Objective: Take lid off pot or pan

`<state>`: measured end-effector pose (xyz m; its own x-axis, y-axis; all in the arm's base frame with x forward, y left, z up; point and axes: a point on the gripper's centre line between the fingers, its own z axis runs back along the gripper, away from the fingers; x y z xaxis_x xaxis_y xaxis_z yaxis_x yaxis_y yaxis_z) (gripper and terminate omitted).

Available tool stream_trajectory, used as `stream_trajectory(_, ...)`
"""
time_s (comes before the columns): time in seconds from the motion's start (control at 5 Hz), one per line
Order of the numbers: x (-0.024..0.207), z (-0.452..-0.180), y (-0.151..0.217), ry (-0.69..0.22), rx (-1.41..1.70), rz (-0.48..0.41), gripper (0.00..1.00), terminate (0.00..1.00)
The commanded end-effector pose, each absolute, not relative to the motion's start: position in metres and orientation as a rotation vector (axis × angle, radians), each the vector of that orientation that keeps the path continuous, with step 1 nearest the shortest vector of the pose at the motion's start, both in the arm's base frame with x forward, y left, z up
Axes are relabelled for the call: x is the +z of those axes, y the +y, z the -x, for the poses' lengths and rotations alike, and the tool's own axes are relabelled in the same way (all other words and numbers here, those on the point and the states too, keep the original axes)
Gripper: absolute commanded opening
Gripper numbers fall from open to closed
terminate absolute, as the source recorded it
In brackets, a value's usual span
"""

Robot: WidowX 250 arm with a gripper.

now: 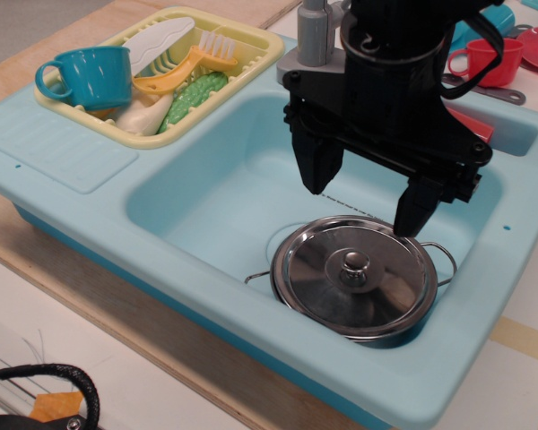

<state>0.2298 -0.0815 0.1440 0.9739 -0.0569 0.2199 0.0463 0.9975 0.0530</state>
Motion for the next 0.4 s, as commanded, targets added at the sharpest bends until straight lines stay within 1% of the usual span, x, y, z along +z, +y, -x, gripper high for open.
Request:
stream_trajectory(0.0, 0.144, -0.23, -0.081, -0.223, -0.052, -0.048, 1.0, 0.0)
stream_trajectory(0.2, 0.13, -0.233, -0.079, -0.194, -0.027, -0.039, 1.0, 0.0)
